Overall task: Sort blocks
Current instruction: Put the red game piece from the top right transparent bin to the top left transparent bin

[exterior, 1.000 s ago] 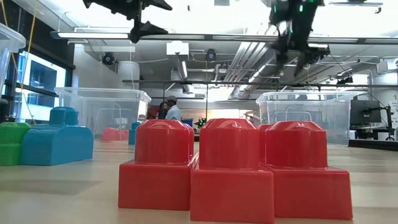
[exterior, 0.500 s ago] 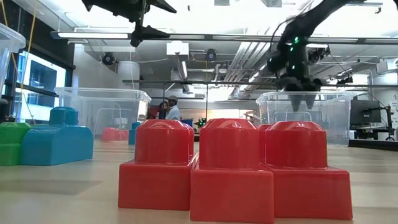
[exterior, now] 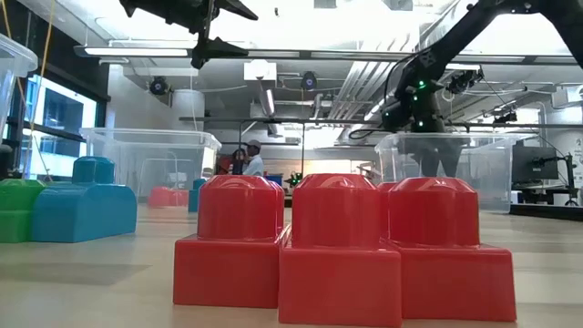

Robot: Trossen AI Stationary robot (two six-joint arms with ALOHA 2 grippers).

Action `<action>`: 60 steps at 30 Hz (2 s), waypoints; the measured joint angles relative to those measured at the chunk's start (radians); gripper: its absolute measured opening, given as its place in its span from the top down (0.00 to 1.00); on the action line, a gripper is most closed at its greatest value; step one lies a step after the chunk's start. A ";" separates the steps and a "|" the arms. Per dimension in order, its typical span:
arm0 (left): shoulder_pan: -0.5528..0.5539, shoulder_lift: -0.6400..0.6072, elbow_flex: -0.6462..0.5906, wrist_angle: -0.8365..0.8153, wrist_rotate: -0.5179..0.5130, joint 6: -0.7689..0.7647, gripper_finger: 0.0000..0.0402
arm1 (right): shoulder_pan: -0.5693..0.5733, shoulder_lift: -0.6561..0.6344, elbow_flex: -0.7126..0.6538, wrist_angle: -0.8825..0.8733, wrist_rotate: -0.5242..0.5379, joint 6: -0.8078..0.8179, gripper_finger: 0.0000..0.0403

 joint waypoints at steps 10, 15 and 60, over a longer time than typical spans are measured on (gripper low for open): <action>0.000 0.000 0.000 -0.001 0.001 0.000 0.23 | 0.003 0.017 0.000 -0.004 -0.001 0.019 0.48; 0.000 0.000 0.000 -0.001 0.001 0.000 0.23 | 0.009 0.017 0.000 -0.007 -0.005 0.040 0.48; -0.001 0.000 0.000 -0.001 0.000 0.048 0.23 | 0.050 -0.189 -0.221 0.115 -0.007 -0.032 1.00</action>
